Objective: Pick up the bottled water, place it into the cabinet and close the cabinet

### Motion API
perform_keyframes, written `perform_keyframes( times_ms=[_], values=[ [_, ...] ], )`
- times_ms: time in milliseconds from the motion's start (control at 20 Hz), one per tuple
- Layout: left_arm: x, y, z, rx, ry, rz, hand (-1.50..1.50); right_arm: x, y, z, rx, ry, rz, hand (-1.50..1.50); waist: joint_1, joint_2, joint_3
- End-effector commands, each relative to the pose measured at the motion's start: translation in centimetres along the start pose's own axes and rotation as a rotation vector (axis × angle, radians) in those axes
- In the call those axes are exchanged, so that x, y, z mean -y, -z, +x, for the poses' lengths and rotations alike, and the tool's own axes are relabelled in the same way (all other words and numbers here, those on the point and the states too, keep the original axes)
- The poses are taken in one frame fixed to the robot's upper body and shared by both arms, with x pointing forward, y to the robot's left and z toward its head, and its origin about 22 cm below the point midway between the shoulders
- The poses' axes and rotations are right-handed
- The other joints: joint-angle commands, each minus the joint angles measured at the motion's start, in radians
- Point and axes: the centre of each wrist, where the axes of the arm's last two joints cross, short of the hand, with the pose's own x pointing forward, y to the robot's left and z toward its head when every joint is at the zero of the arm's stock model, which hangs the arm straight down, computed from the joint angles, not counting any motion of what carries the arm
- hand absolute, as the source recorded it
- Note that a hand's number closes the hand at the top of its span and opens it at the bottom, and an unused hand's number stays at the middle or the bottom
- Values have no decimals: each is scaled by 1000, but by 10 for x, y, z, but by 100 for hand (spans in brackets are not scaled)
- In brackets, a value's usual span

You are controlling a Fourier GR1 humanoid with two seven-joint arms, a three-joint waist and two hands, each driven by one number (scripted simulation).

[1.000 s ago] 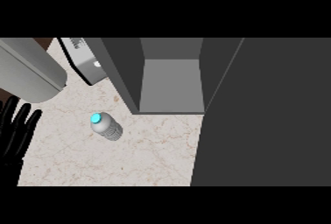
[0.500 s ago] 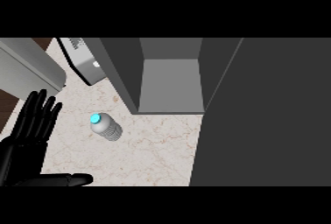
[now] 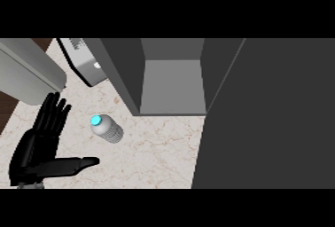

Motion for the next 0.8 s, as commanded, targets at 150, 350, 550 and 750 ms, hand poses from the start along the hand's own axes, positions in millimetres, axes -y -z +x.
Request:
perform_keyframes(
  times_ms=[150, 350, 550, 750],
  values=[
    [-11, 11, -57, -91, 12, 2, -150, -1, -12, 19, 33, -70, -24, -150, -6, 1, 0],
    [-24, -3, -87, -111, -9, 10, -150, -1, -20, 21, 37, -73, -48, -150, -8, 0, 0],
    [-17, 5, -114, -130, -26, -1, -150, 5, -14, 31, 58, -80, -38, -150, -5, 2, -1],
    [-38, 12, -120, -130, -25, -20, -150, -4, -19, 22, 43, -77, -43, -150, -4, 0, 0]
  ],
)
